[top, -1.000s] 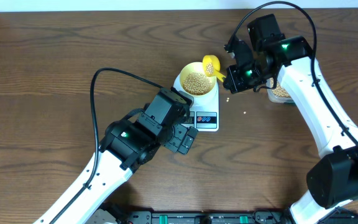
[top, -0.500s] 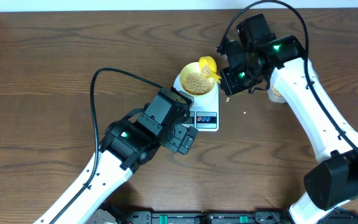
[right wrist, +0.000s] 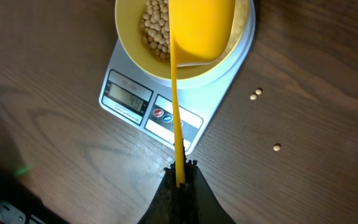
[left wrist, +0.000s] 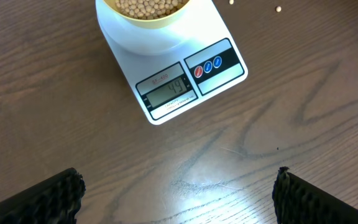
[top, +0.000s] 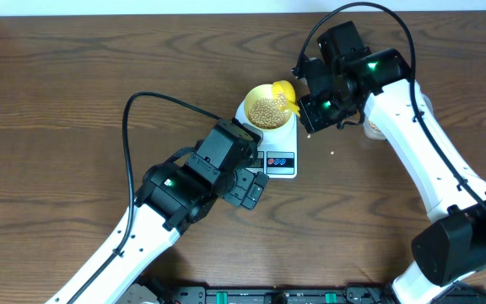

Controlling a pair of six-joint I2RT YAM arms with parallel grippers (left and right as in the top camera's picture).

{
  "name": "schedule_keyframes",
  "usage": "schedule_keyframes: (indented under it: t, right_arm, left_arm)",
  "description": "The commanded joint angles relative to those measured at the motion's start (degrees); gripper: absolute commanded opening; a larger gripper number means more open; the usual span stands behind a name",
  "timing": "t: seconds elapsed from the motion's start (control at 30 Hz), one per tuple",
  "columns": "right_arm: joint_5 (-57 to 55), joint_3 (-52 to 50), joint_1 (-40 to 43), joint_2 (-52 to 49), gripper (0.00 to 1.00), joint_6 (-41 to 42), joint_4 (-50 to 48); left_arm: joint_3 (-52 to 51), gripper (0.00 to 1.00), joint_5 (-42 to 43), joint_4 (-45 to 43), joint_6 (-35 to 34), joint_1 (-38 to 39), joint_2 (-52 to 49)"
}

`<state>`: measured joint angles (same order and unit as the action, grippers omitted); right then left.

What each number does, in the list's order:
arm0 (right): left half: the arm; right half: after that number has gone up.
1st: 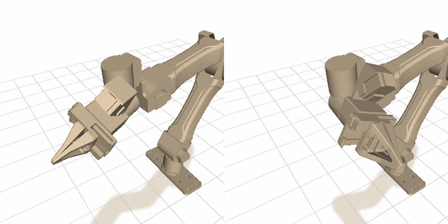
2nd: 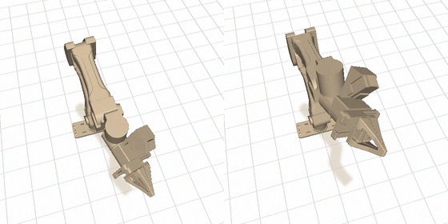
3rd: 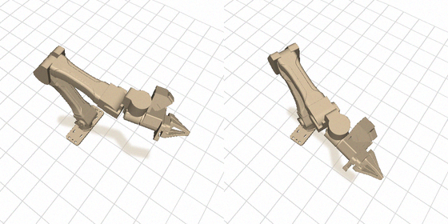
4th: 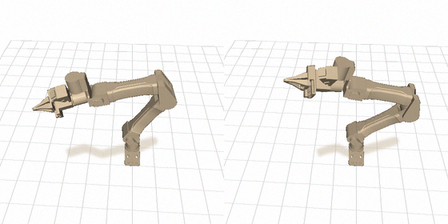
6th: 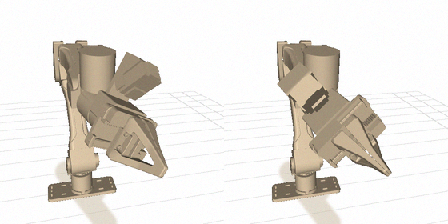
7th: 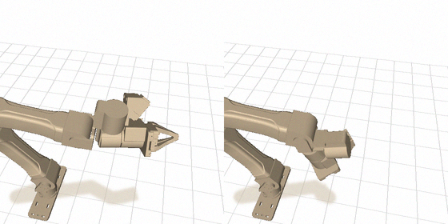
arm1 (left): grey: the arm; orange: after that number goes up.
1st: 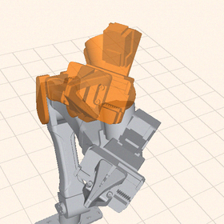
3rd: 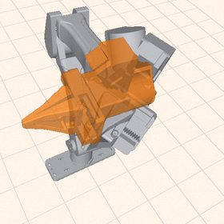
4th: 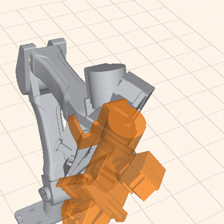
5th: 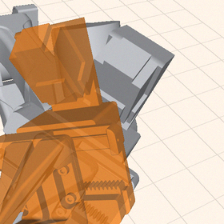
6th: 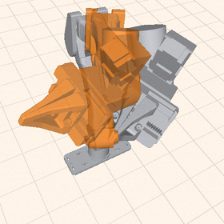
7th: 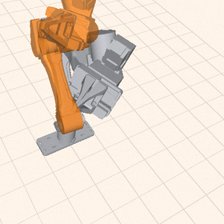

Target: Scoop item into bowl and weigh 50g on scale

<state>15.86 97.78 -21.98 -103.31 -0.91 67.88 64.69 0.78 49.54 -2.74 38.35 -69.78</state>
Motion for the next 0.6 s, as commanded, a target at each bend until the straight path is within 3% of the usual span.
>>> schedule_keyframes:
  t: [0.0, 0.57]
  right_arm:
    - [-0.4, 1.8, -0.3, 1.5, 0.01, -1.1, -0.2]
    - [-0.1, 1.9, -0.5, 1.4, 0.01, -0.4, 0.0]
  left_arm:
    - [1.3, 0.99, -0.1, 0.1, 0.5, -0.2, 0.0]
    - [1.3, 0.99, -0.1, 0.1, 0.5, -0.2, 0.0]
